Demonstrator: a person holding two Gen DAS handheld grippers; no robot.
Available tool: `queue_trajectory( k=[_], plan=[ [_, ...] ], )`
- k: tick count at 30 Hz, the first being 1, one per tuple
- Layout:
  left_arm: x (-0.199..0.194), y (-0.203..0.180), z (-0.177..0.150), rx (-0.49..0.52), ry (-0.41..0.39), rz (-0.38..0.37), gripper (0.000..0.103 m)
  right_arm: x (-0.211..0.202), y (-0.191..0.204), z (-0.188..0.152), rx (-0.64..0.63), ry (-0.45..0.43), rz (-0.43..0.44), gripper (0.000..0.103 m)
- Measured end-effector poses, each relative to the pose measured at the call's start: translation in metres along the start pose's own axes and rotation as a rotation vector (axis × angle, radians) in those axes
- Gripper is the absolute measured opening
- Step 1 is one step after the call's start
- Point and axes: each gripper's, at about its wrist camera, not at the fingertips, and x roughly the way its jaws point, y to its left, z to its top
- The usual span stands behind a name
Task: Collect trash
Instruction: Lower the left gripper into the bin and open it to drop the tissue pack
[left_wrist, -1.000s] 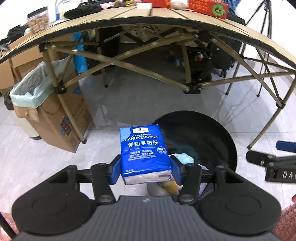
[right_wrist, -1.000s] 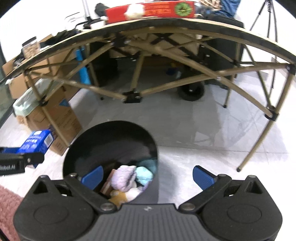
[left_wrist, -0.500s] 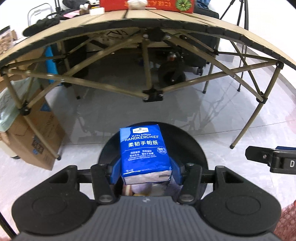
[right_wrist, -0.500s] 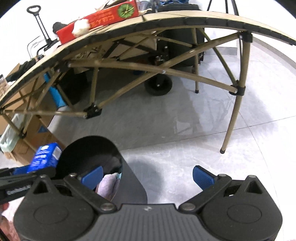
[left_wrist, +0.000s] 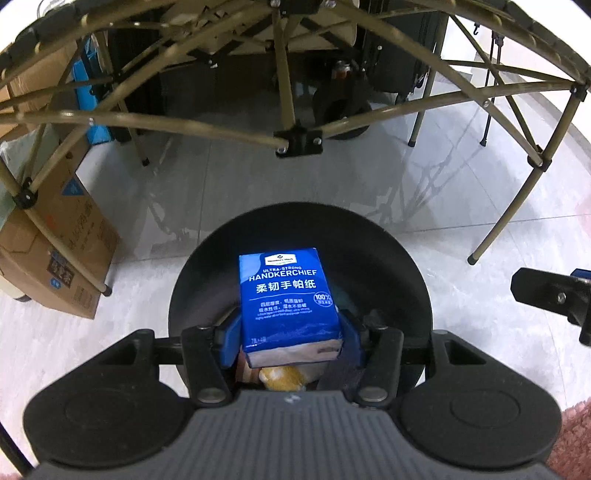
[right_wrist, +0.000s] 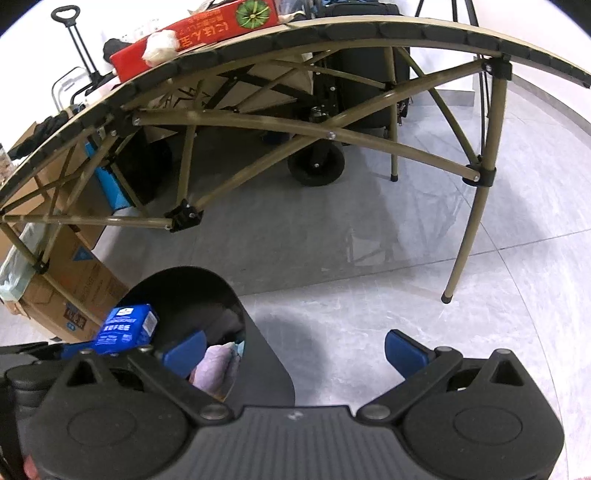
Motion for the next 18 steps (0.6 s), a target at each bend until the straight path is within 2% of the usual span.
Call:
queue_trajectory(
  k=[5, 7, 10, 11, 13, 18],
  plan=[
    [-0.001, 0.001, 0.000, -0.004, -0.003, -0.012, 0.059, 0.001, 0.001, -0.001, -0.007, 0.005, -0.006, 0.103],
    [-0.004, 0.001, 0.000, -0.002, -0.013, -0.011, 0.079, 0.001, 0.000, 0.000, -0.004, 0.003, -0.010, 0.103],
    [-0.008, -0.001, 0.001, 0.000, -0.034, 0.013, 0.098, 0.001, -0.001, 0.000, 0.000, 0.001, -0.011, 0.103],
    [-0.009, -0.002, 0.001, 0.005, -0.039, 0.024, 0.101, 0.001, -0.001, 0.000, 0.000, 0.002, -0.010, 0.103],
    [-0.009, -0.002, 0.002, 0.011, -0.037, 0.043, 0.103, 0.001, 0.000, 0.000, -0.002, 0.003, -0.007, 0.103],
    [-0.006, 0.003, 0.001, -0.010, -0.009, 0.022, 0.103, 0.002, 0.001, -0.001, -0.005, 0.004, -0.007, 0.103]
  ],
)
